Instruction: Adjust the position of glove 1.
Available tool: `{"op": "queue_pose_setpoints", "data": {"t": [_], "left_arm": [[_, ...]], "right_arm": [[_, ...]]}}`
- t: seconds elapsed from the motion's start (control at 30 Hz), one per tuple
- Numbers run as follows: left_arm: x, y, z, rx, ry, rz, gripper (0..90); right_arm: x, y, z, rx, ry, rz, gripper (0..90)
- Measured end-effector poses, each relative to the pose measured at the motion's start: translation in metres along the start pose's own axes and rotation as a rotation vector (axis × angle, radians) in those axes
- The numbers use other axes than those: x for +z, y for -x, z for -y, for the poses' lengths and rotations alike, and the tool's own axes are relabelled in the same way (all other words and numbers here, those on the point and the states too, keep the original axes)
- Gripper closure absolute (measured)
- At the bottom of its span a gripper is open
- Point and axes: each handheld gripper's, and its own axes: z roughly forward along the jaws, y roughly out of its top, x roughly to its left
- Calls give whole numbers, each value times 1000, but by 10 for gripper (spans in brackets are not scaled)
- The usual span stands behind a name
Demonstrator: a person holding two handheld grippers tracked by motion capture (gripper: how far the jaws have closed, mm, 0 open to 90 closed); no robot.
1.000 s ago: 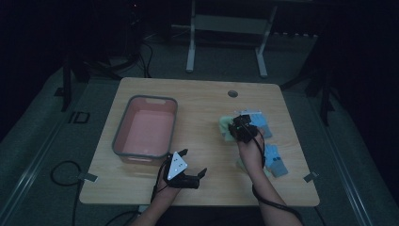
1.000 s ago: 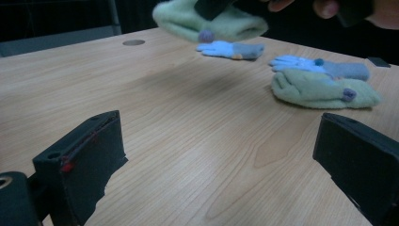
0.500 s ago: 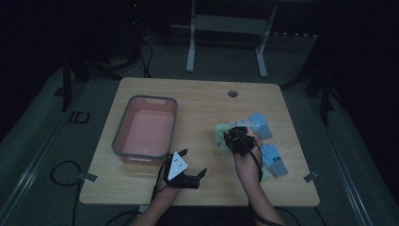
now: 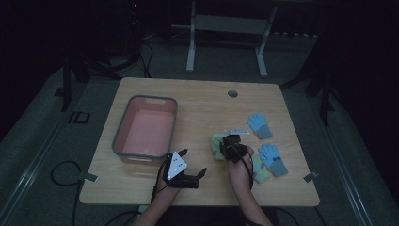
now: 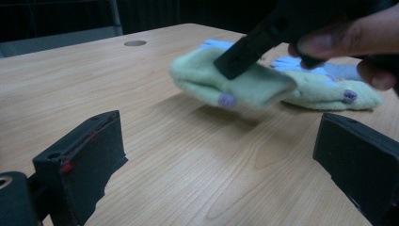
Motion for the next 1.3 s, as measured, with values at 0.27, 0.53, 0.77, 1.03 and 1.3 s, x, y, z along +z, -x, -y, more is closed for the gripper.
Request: {"op": "queue_pose_setpoints", "data": {"t": [0.27, 0.53, 0.77, 1.03, 1.3], "left_arm": [[-1, 0, 0, -2, 4, 1, 21], [0, -1, 0, -4, 5, 10, 21], [0, -1, 0, -2, 3, 14, 21], [0, -1, 0, 5, 1, 18, 21], [0, 0, 0, 6, 3, 15, 21]], "right_arm": [[23, -14, 4, 0, -21, 16, 831], [35, -15, 8, 23, -32, -29, 623], [23, -6, 2, -20, -21, -95, 508], [1, 16, -14, -141, 15, -133, 527], [-11, 46, -10, -230, 18, -228, 552]]}}
